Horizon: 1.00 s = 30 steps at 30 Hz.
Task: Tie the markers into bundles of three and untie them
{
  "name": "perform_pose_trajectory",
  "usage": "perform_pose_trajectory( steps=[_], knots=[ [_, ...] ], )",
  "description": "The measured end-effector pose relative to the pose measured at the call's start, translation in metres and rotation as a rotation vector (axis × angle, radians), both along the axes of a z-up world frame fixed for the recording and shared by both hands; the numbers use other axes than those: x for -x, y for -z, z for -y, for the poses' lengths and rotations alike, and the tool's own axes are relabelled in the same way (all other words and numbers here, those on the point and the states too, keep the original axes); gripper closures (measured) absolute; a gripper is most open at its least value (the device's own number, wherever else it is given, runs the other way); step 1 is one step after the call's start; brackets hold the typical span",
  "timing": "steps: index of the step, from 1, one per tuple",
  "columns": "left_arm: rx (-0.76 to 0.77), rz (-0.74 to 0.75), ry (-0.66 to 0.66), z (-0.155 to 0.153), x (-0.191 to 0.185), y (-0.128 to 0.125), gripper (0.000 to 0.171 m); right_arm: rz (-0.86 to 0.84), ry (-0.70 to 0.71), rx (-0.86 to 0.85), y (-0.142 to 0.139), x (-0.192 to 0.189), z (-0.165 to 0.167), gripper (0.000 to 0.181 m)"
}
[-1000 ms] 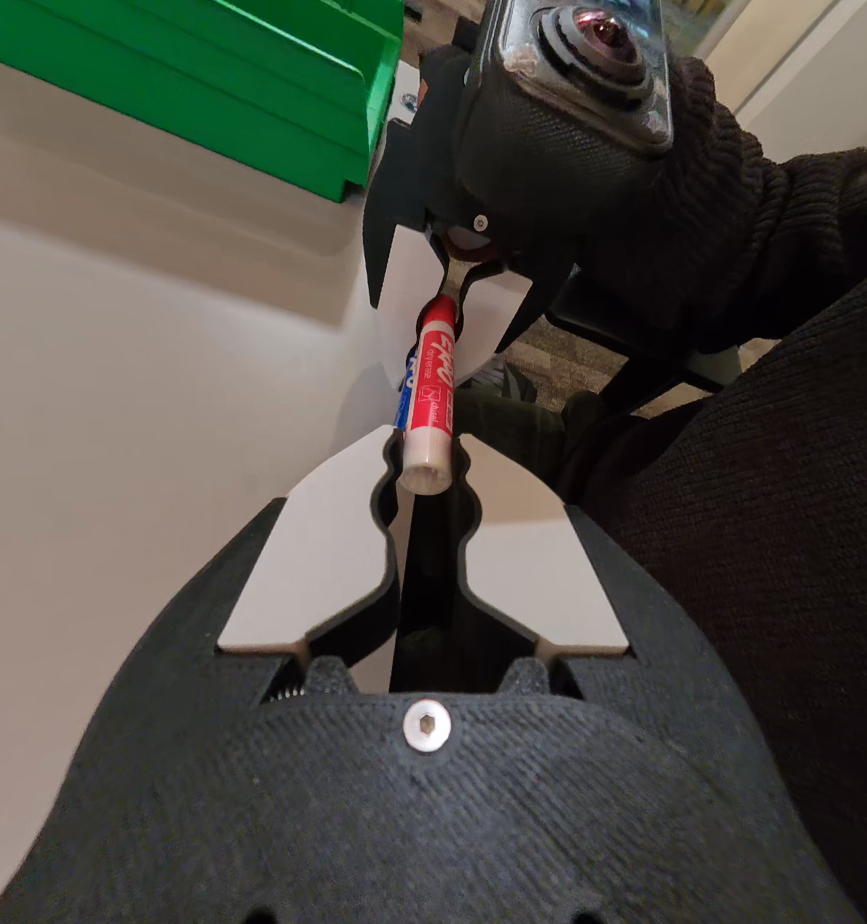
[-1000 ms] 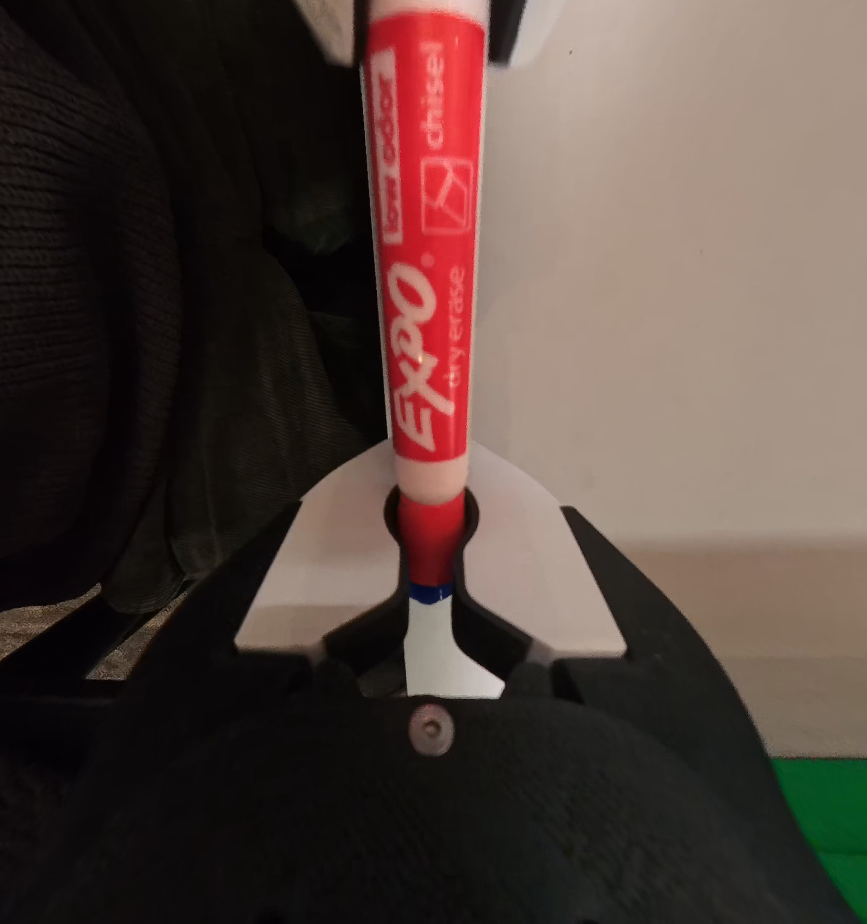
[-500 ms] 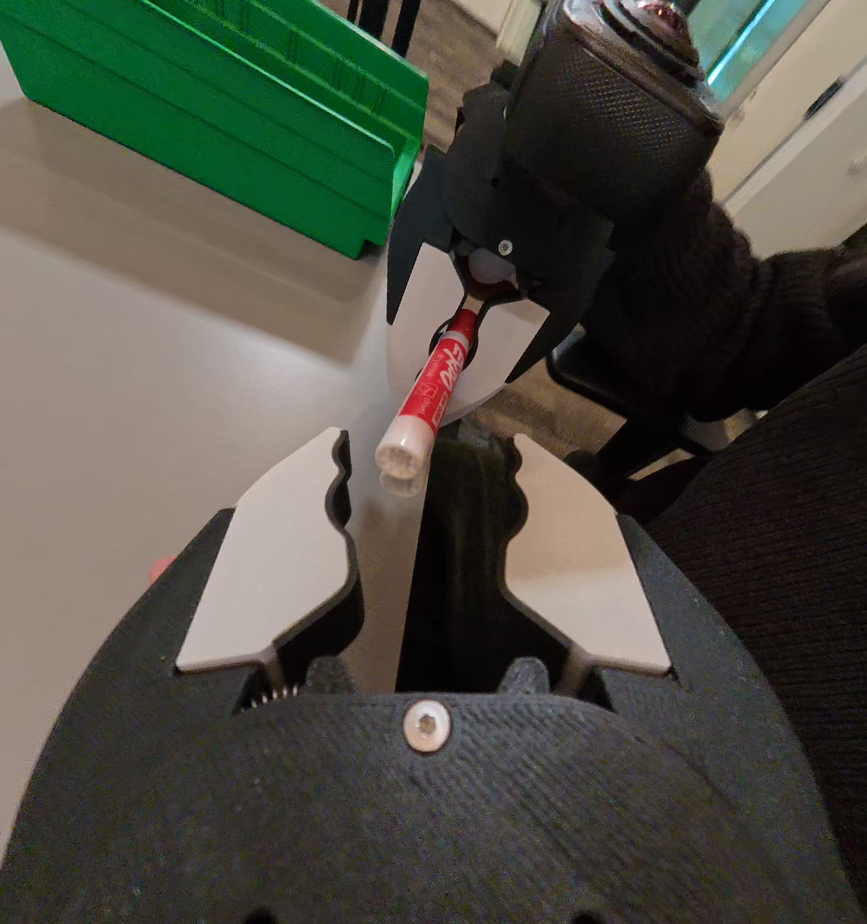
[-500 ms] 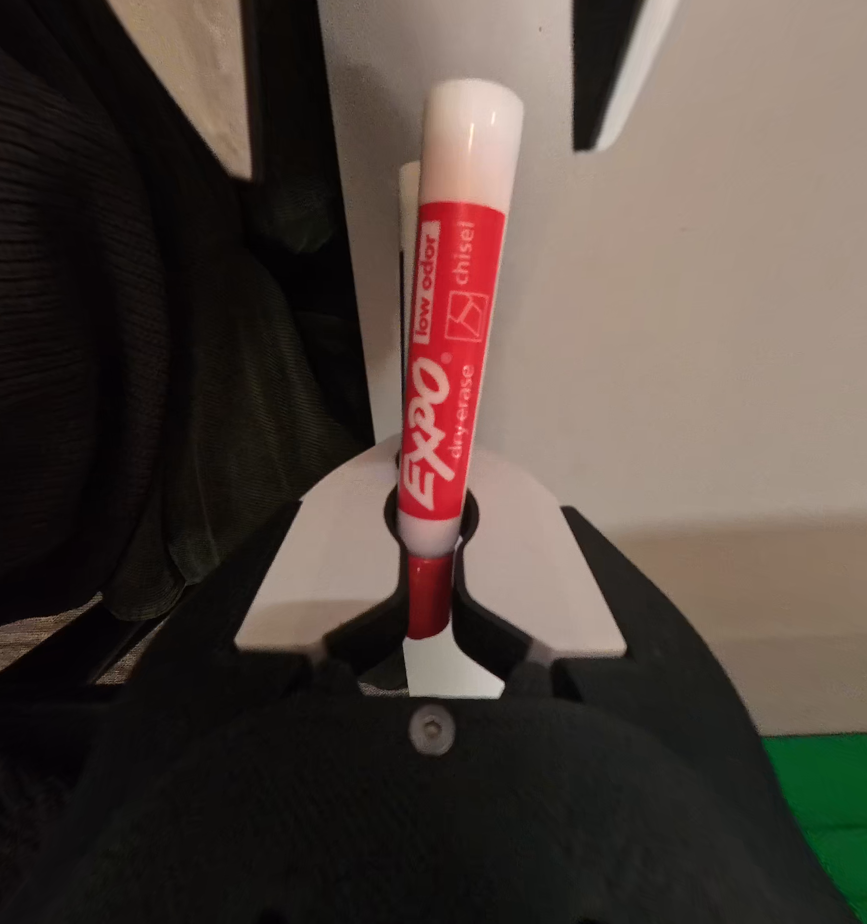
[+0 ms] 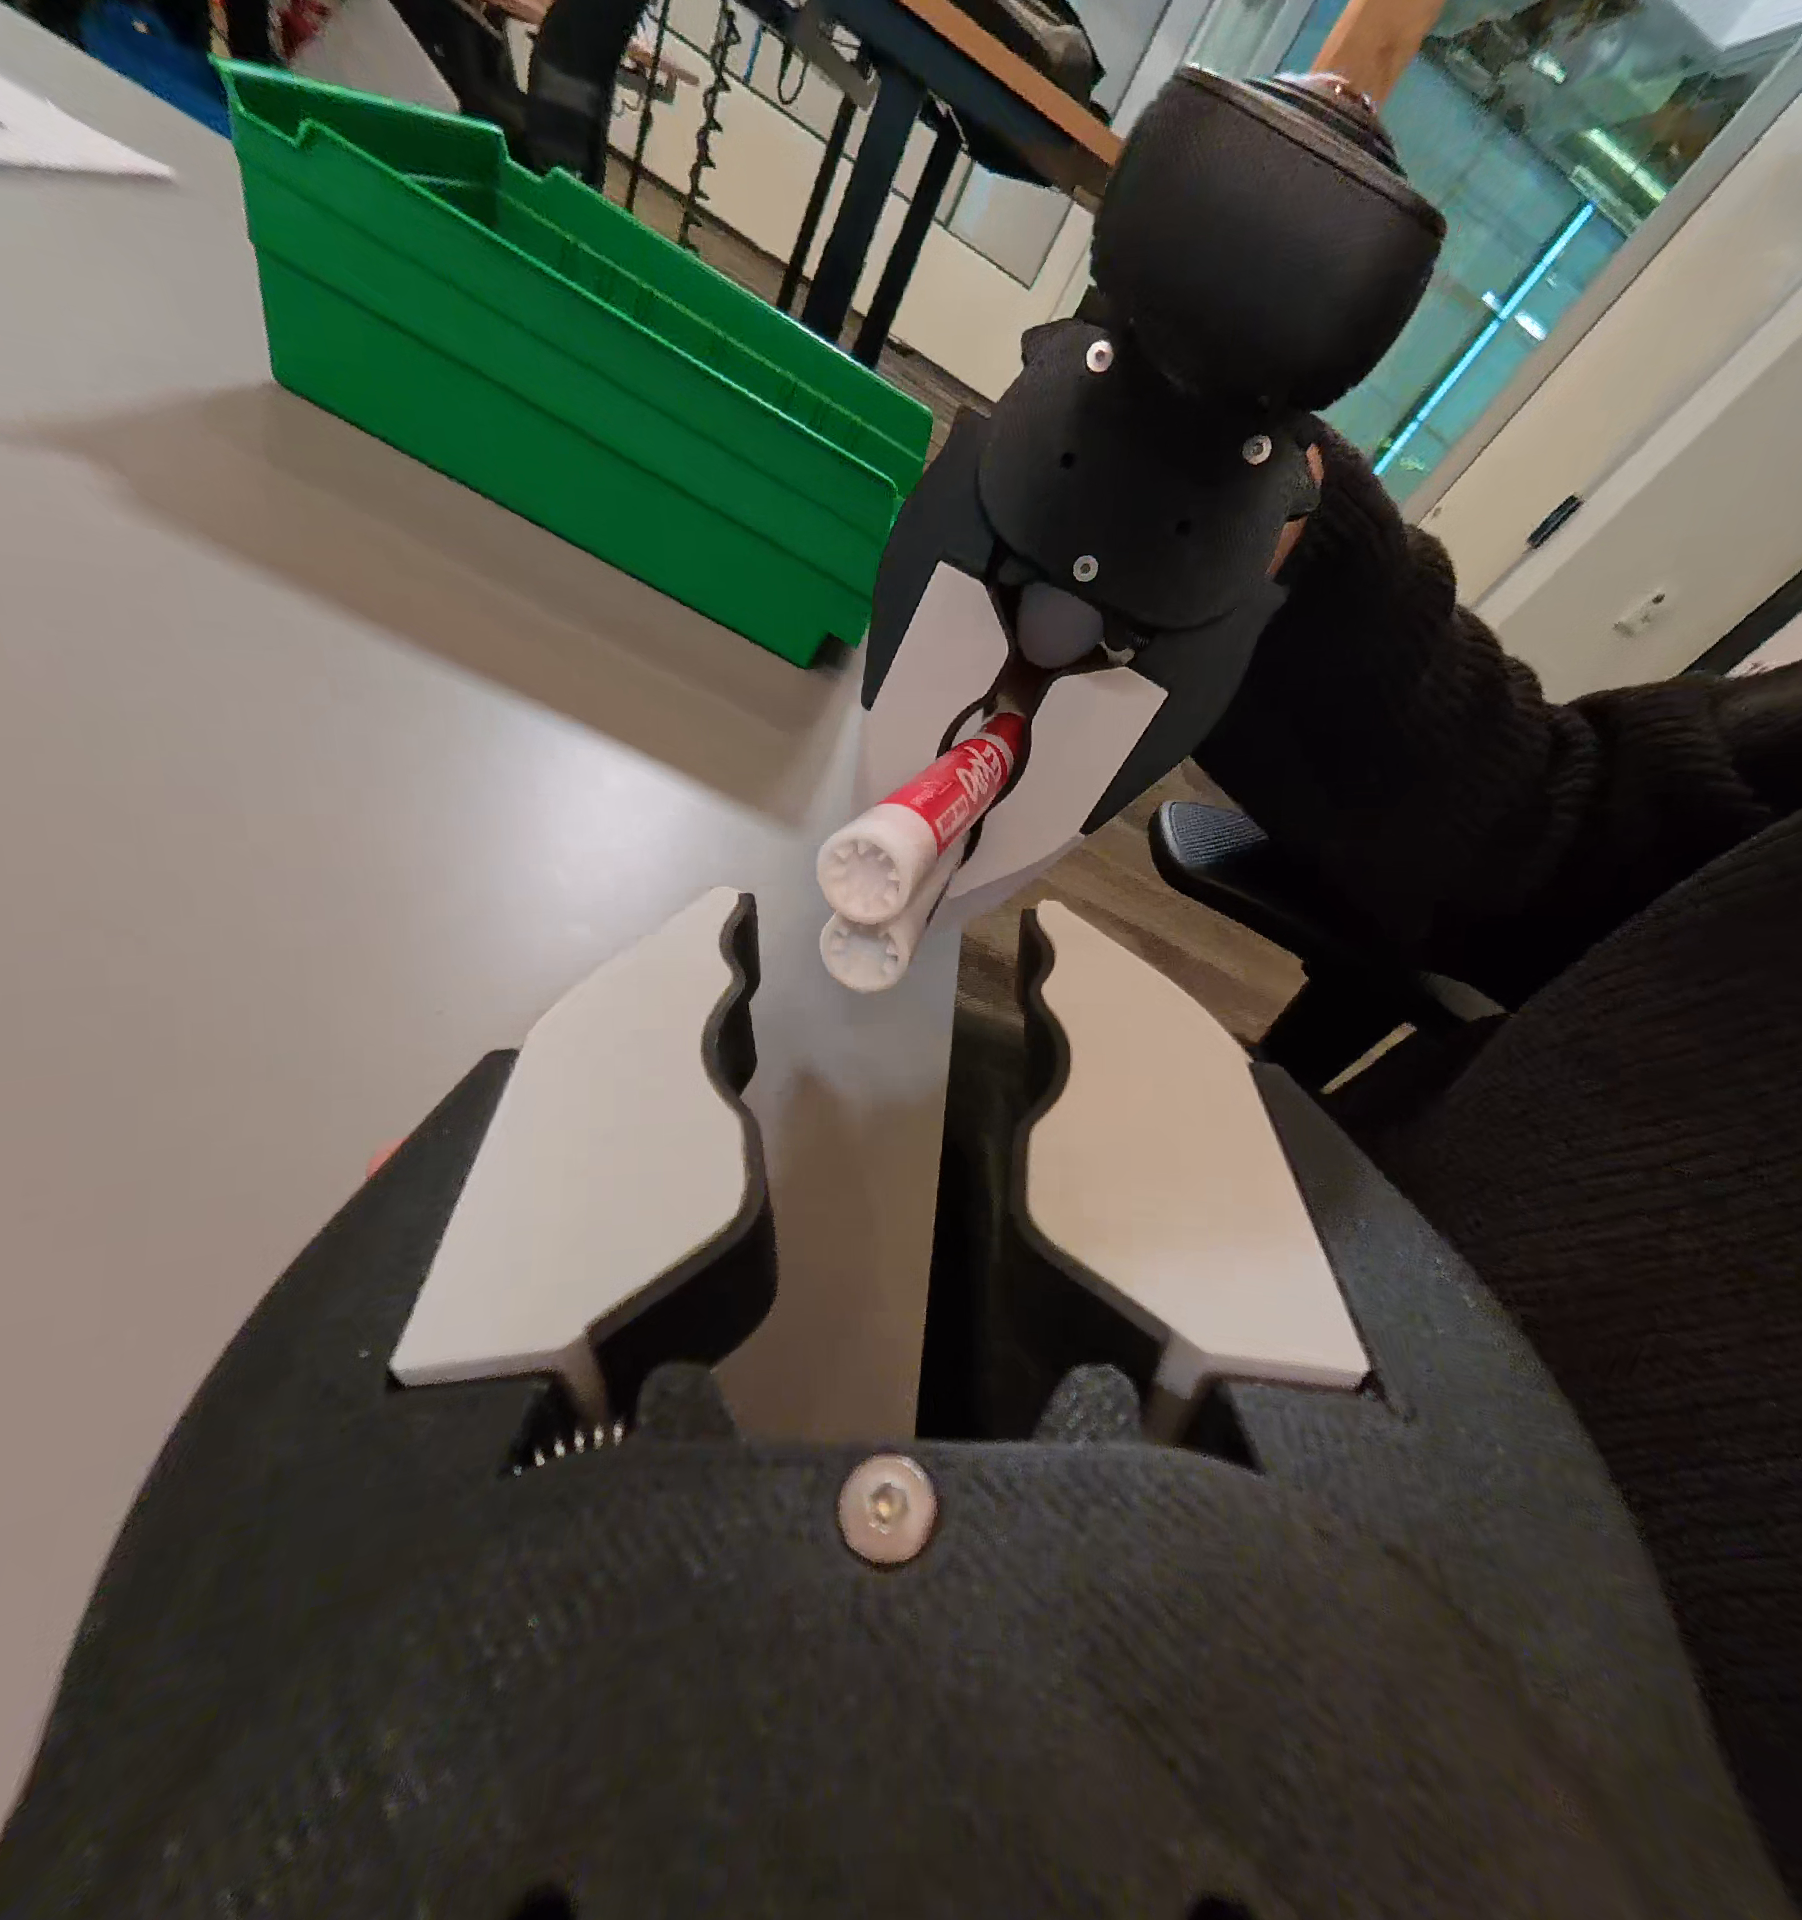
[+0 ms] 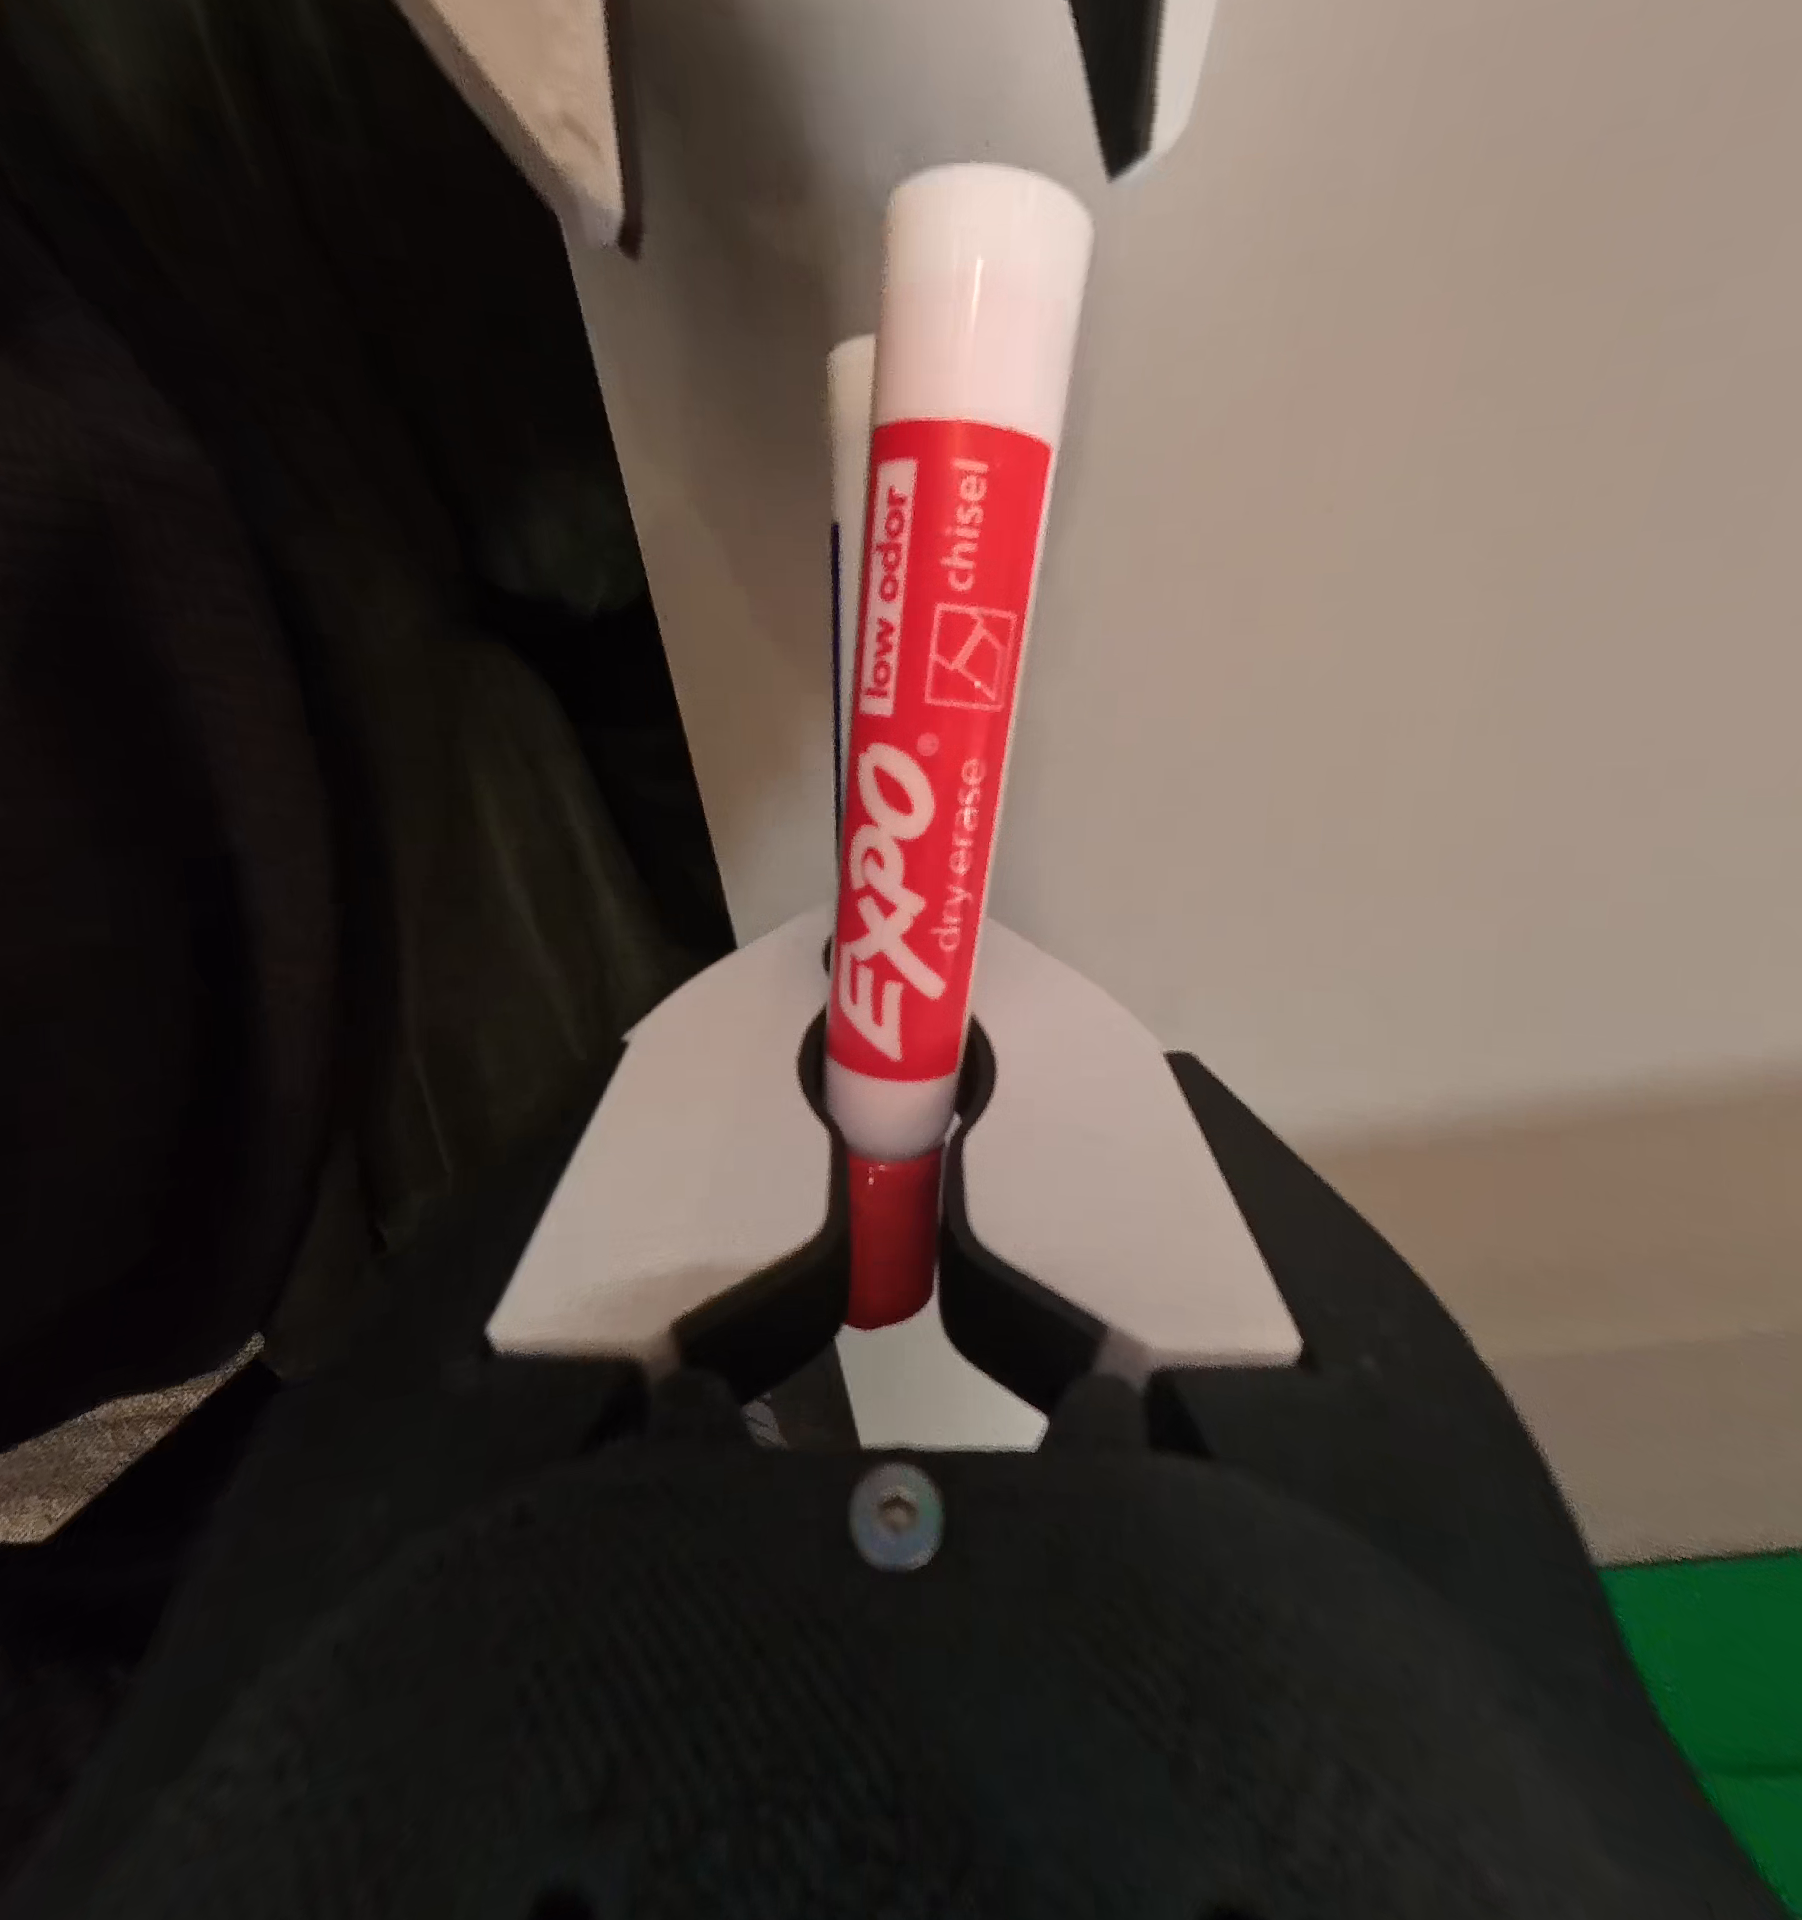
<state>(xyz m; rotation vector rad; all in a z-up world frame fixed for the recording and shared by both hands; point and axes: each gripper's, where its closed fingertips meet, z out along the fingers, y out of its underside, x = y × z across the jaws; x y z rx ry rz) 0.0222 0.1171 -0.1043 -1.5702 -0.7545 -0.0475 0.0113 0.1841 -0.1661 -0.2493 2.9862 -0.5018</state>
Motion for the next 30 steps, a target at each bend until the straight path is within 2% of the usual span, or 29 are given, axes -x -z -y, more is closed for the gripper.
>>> perform_pose_trajectory(
  steps=[9,15,21,30],
  knots=[
    [0.129,-0.112,0.047,-0.017,-0.012,0.012,0.123,-0.056,0.016,-0.049,0.001,0.001,-0.005,0.167],
    [0.185,-0.135,0.054,-0.022,-0.014,0.018,0.124,-0.068,0.024,-0.067,0.003,0.004,-0.011,0.167],
    [0.151,-0.165,-0.002,-0.017,-0.007,0.011,0.124,-0.059,0.03,-0.058,0.003,0.006,-0.014,0.167],
    [0.151,-0.181,0.03,-0.024,-0.013,0.011,0.125,-0.04,0.039,-0.062,0.008,0.008,-0.015,0.167]
  ],
)
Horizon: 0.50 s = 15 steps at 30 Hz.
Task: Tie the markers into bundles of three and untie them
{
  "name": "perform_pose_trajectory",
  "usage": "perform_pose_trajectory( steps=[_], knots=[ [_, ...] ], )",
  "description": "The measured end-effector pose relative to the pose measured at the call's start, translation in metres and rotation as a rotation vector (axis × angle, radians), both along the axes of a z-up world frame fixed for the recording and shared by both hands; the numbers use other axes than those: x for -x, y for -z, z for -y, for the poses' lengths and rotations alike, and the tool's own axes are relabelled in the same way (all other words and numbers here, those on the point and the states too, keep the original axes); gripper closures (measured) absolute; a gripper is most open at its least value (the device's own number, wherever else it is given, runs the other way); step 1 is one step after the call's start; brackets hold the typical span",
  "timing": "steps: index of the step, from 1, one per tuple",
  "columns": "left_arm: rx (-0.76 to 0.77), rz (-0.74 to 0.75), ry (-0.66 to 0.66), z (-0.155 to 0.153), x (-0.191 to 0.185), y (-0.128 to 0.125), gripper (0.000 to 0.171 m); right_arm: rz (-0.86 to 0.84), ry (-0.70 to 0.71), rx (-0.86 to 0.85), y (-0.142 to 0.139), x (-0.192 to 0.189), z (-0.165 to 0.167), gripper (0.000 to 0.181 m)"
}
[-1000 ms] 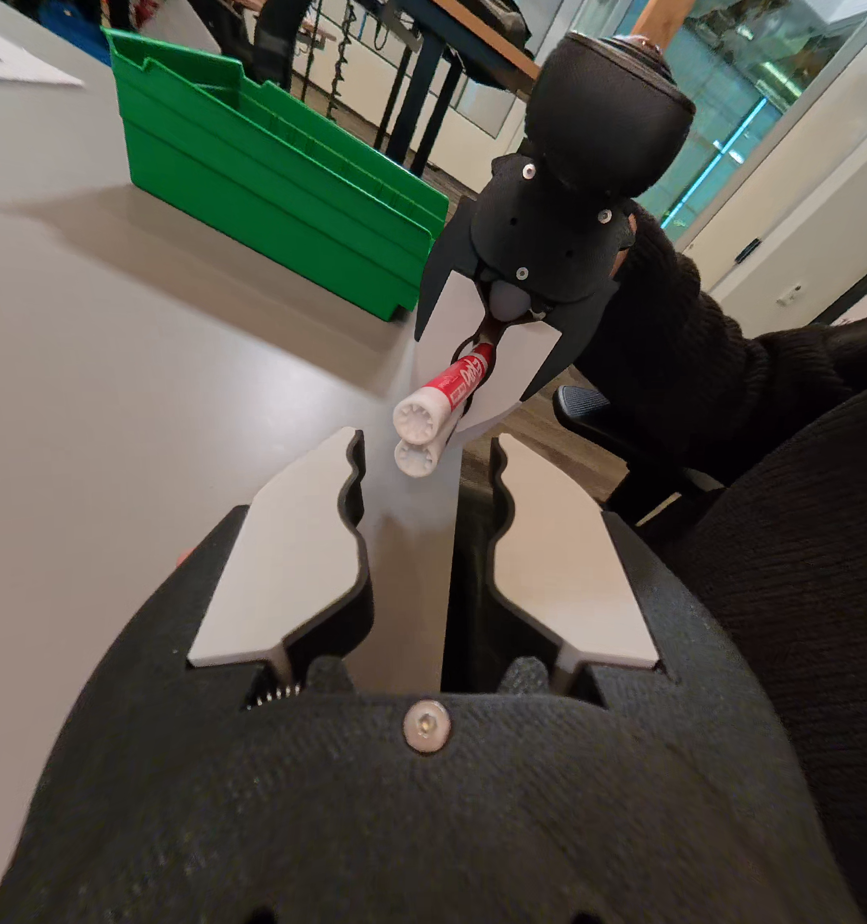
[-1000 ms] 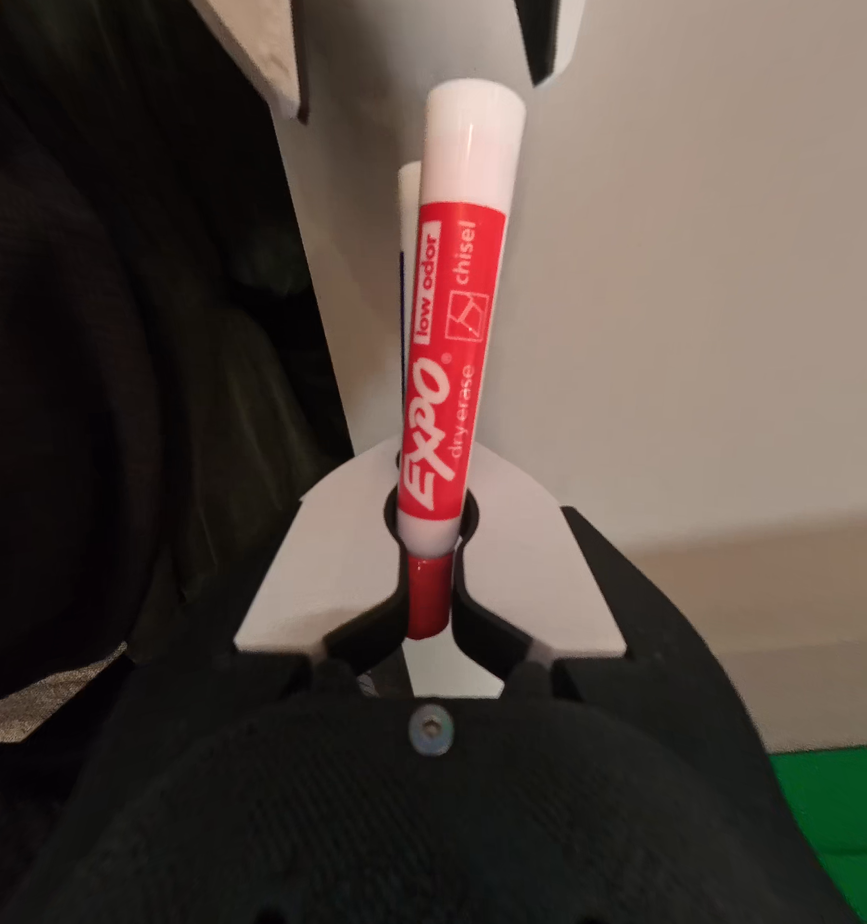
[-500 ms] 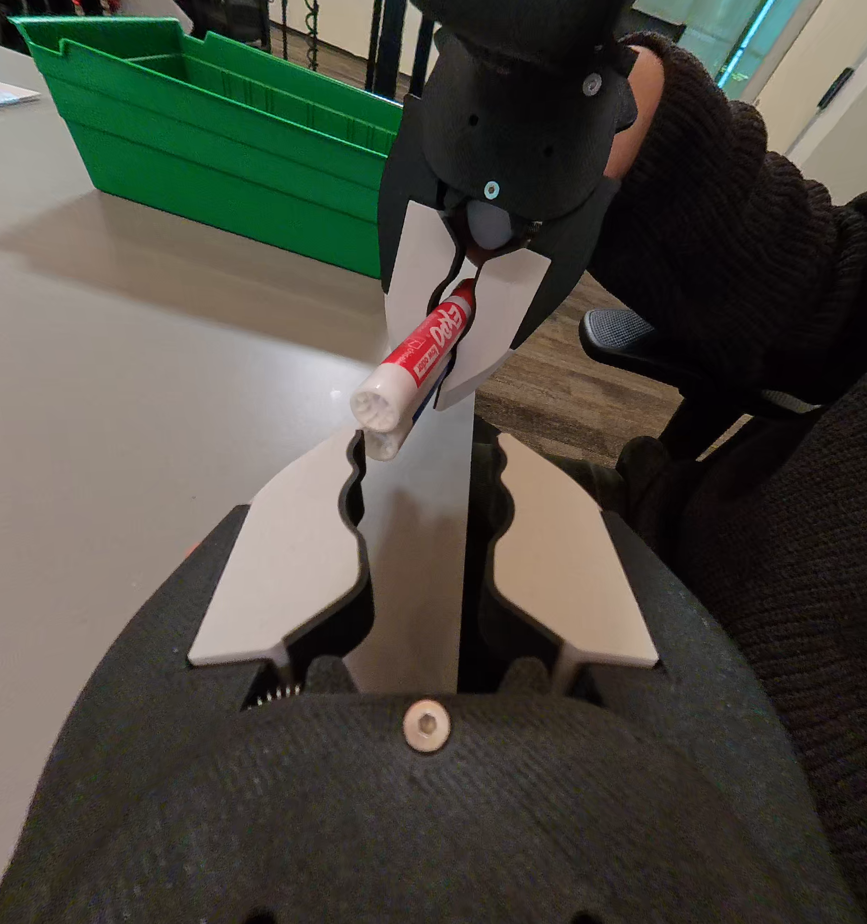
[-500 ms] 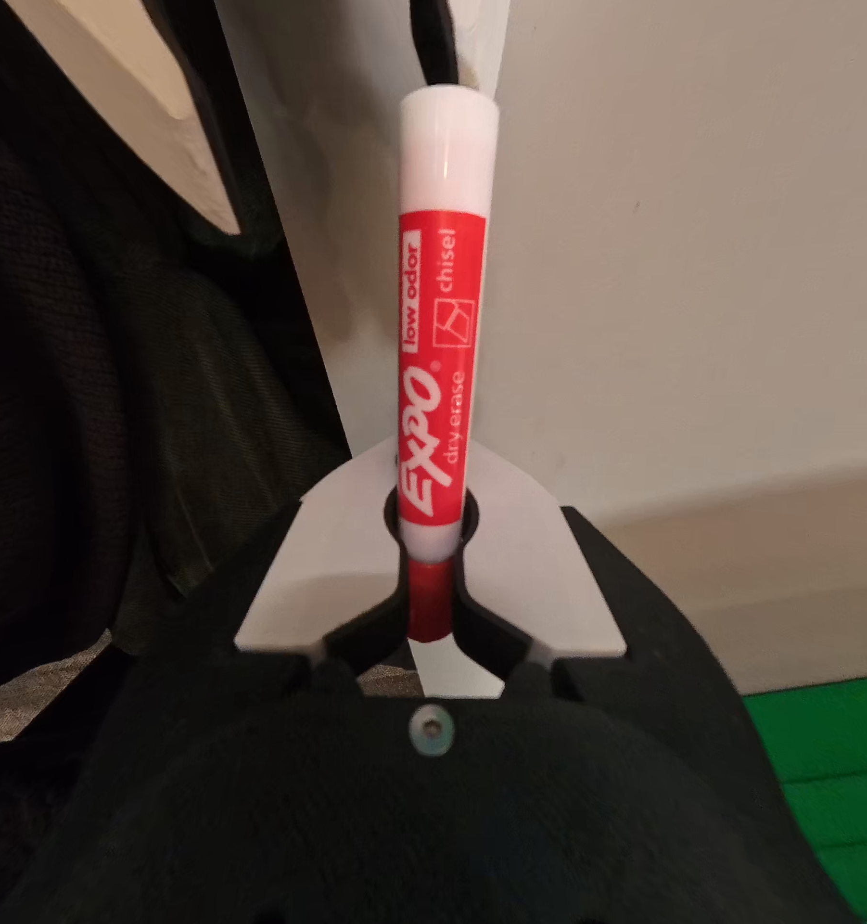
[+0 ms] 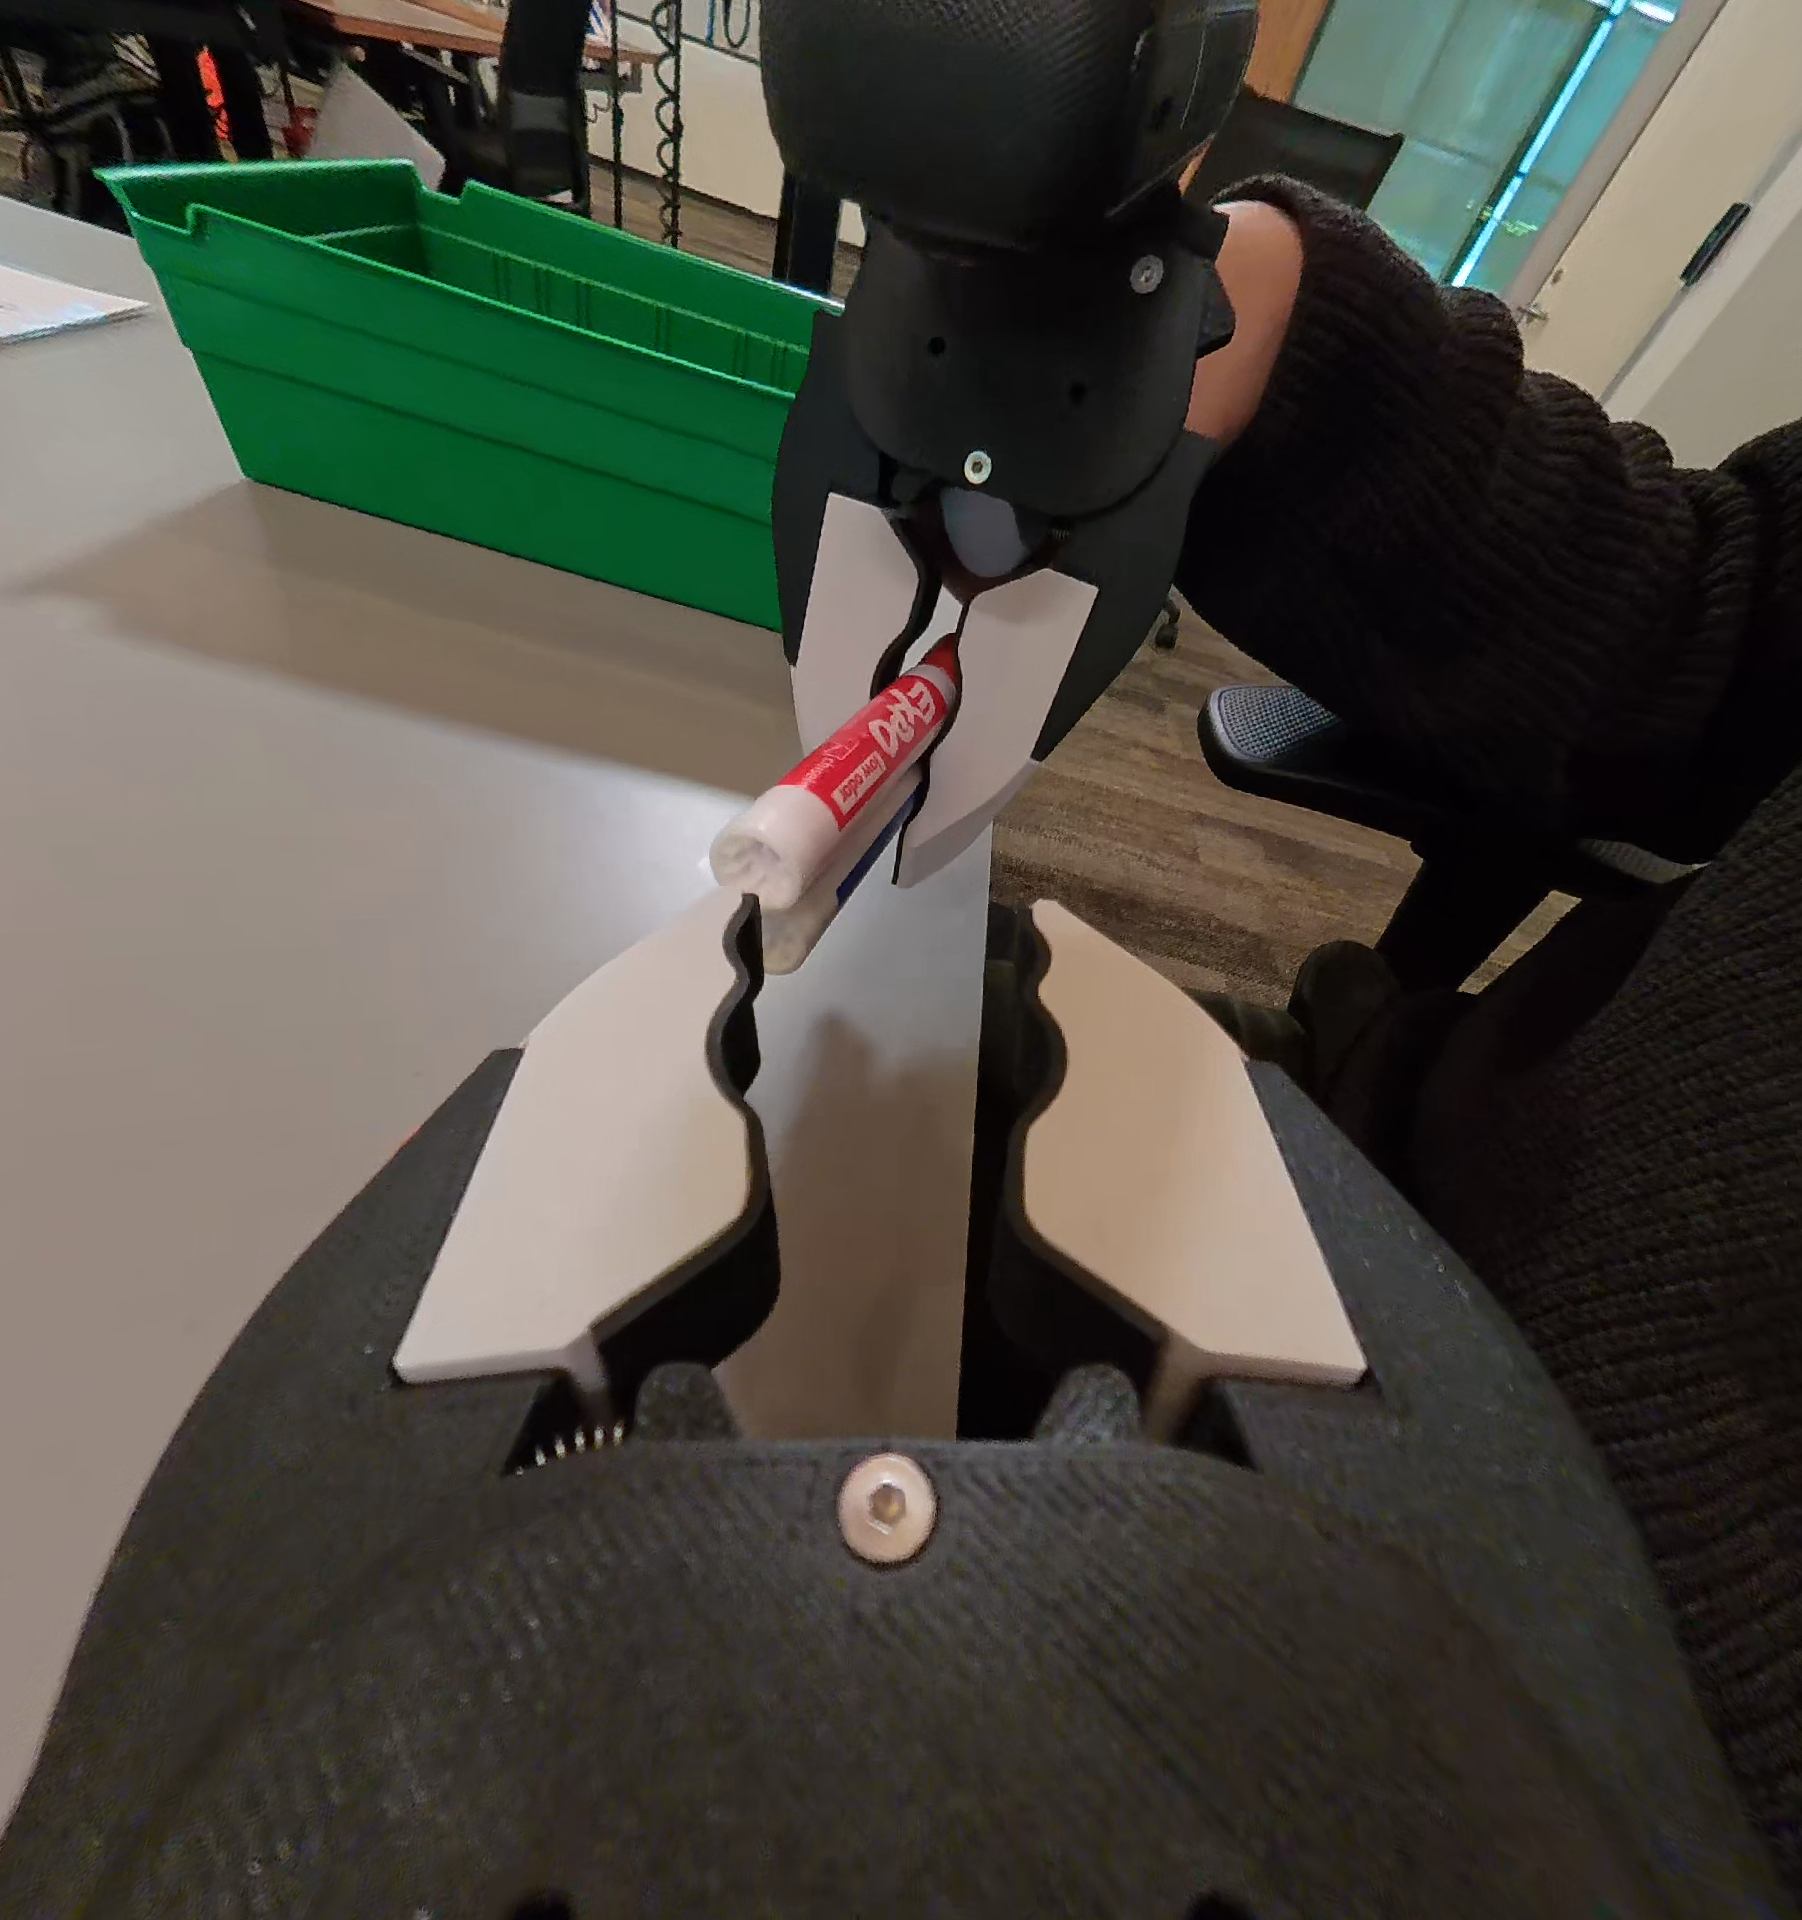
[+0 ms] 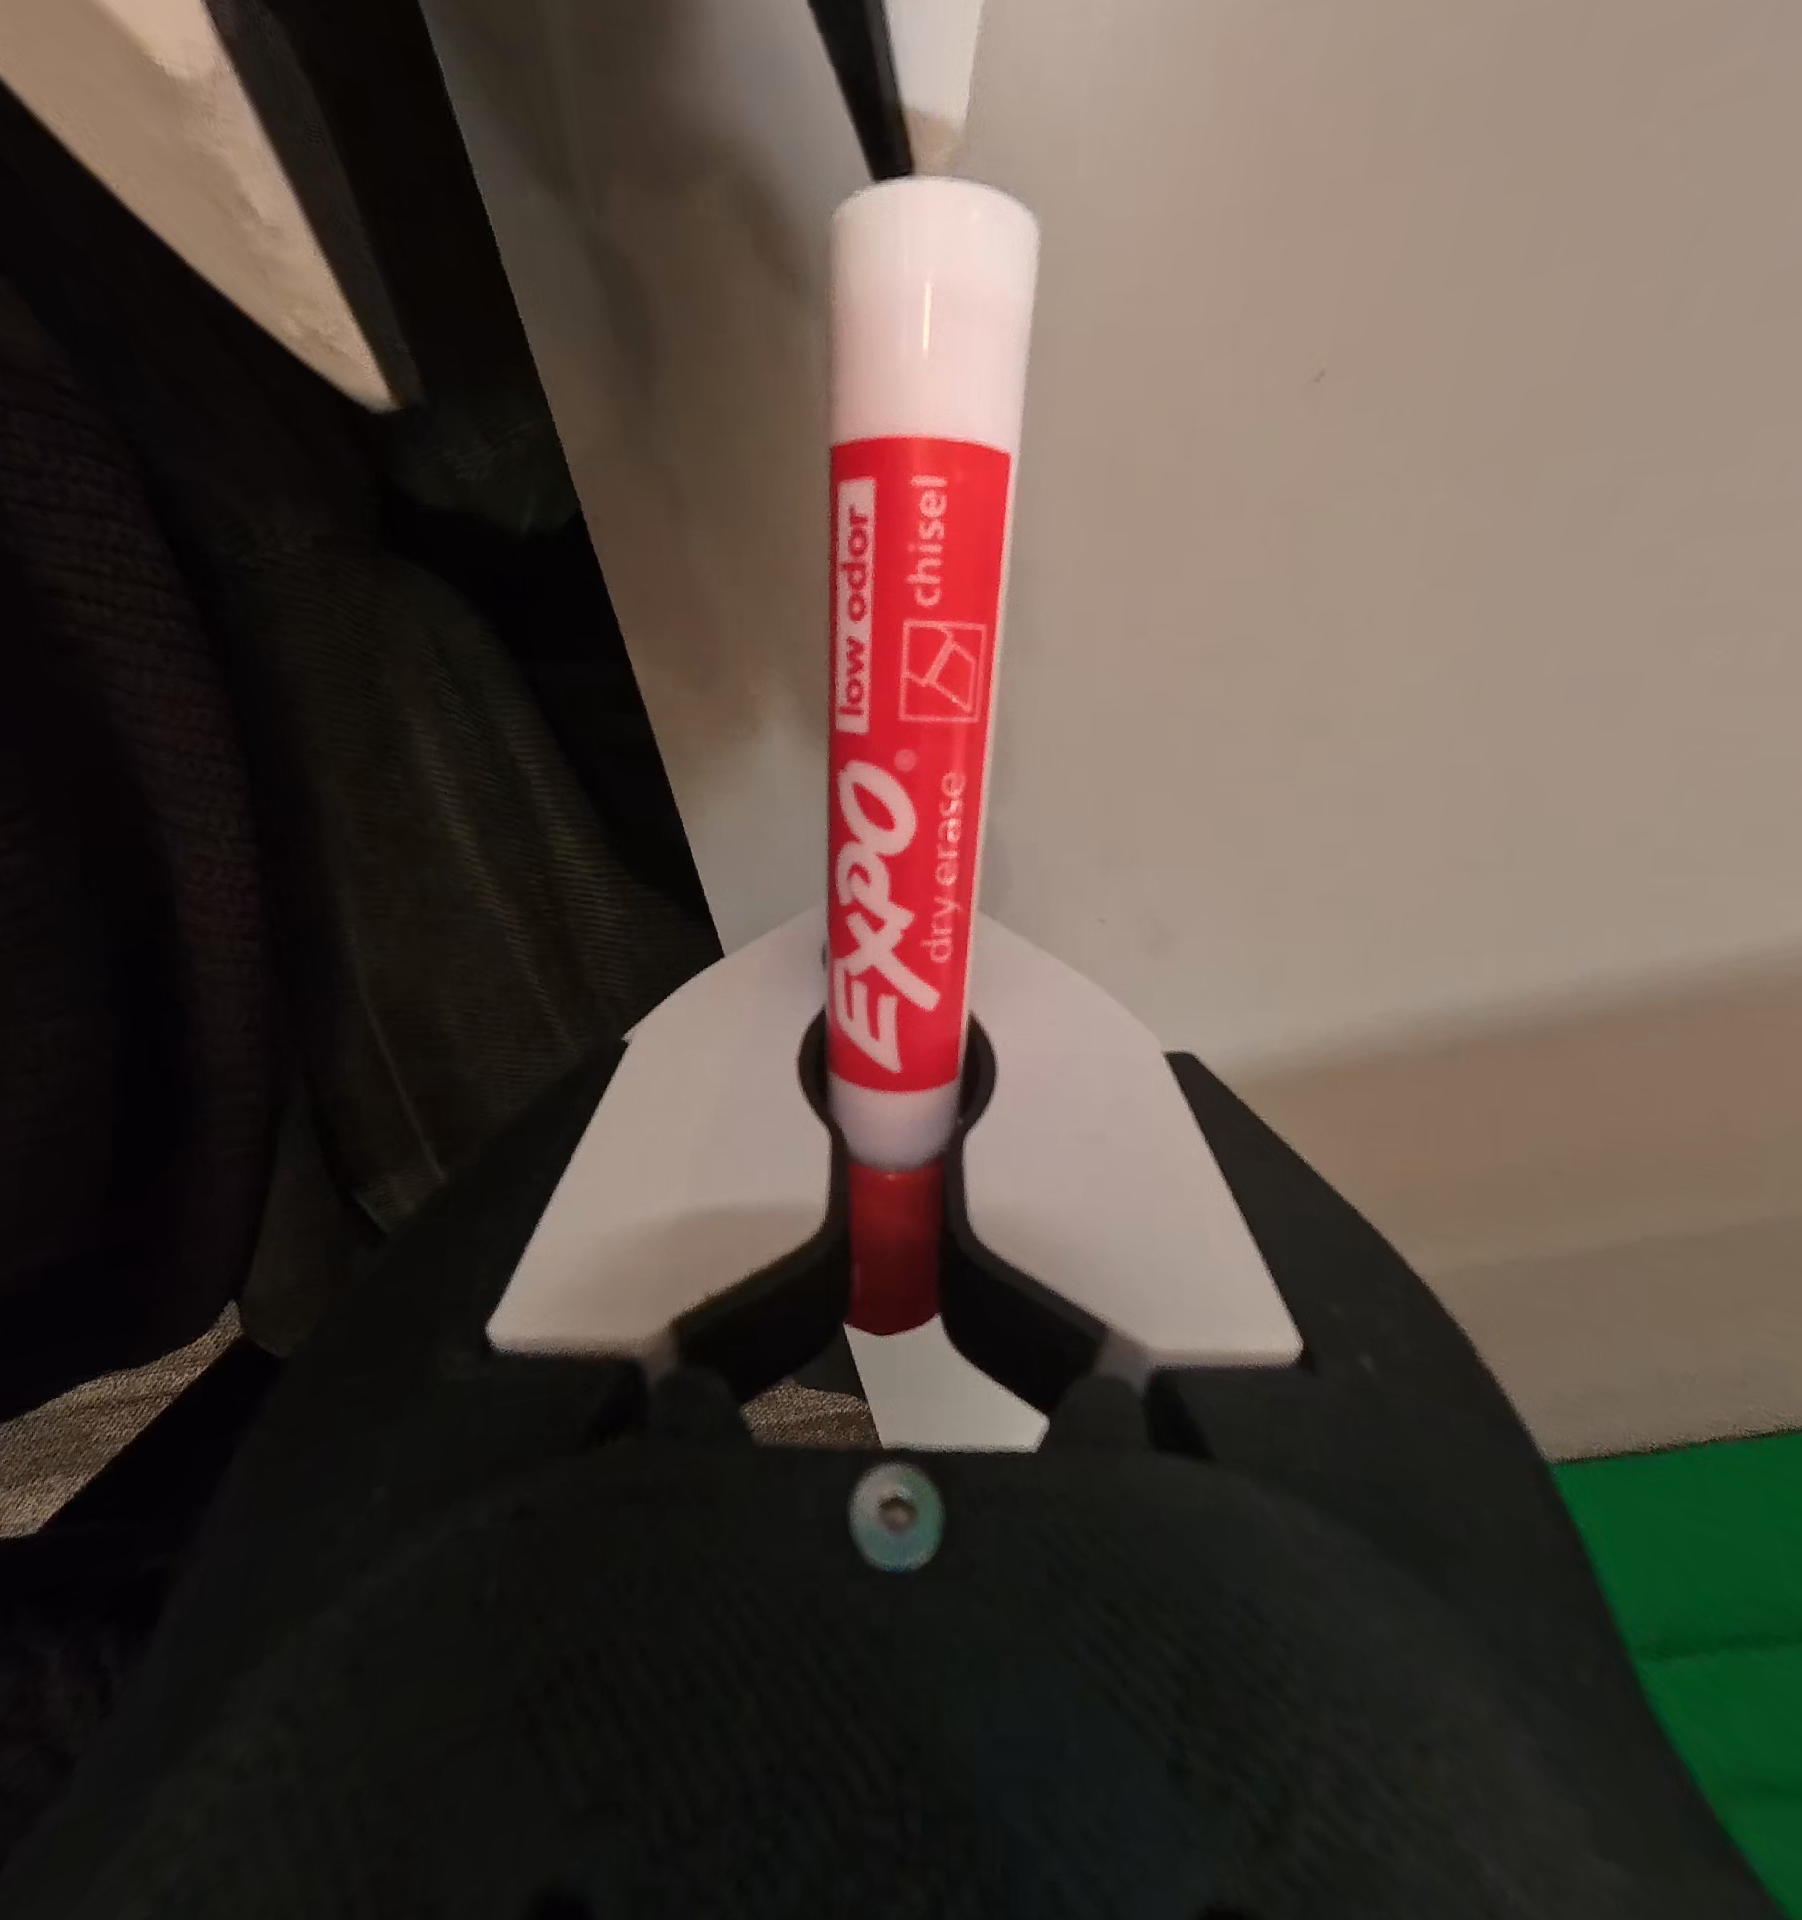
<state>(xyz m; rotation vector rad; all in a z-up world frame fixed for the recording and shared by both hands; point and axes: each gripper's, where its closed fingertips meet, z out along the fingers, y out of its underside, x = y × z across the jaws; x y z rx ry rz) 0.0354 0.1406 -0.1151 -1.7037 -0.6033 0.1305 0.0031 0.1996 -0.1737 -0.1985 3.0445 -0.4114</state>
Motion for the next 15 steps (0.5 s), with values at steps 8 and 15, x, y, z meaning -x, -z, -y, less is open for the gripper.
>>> perform_pose_trajectory(
  steps=[8,15],
  knots=[
    [-0.008,0.012,0.004,-0.0005,-0.0006,0.0002,0.123,0.001,-0.002,0.005,-0.0015,-0.0008,-0.0002,0.167],
    [0.015,0.017,0.02,-0.0053,-0.0039,0.0038,0.12,-0.002,-0.007,0.0,-0.0015,-0.0022,-0.0008,0.167]
  ],
)
